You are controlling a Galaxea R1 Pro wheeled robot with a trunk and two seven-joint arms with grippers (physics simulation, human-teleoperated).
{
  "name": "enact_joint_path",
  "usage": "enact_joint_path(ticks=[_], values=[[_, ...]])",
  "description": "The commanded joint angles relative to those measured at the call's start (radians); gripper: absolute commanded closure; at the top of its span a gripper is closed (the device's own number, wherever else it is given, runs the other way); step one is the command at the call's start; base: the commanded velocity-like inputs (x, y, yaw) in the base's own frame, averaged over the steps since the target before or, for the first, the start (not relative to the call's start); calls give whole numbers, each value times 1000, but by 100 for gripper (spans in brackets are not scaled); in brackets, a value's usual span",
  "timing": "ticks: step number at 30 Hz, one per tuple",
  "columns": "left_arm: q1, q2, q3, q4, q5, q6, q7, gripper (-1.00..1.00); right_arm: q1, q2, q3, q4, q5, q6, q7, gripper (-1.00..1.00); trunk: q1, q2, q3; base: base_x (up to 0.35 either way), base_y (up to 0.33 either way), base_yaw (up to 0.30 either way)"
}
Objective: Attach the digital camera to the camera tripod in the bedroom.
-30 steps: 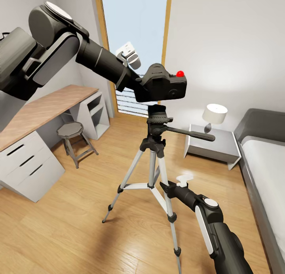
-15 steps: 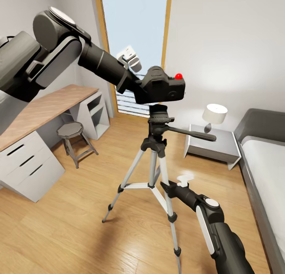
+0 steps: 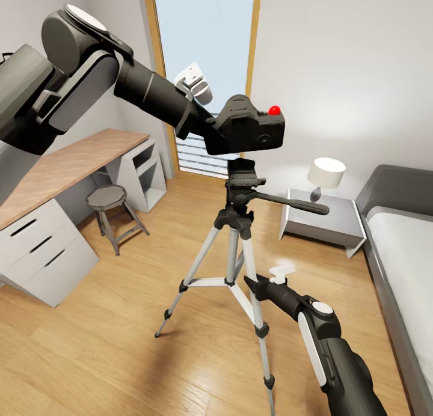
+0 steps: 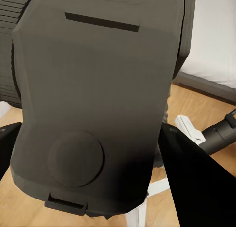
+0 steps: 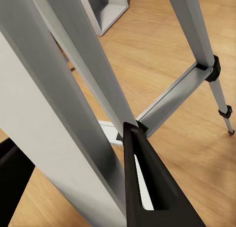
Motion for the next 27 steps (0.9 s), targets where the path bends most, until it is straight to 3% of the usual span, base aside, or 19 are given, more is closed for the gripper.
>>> enact_joint_path(ticks=[1, 27], values=[[-2, 1, -1, -1, 3, 3, -2, 100, -1, 1, -3, 5, 8, 7, 8, 100, 1, -2, -2, 0, 0, 0], [-2, -2, 0, -2, 2, 1, -4, 100, -1, 0, -3, 5, 7, 7, 9, 100, 1, -2, -2, 0, 0, 0]])
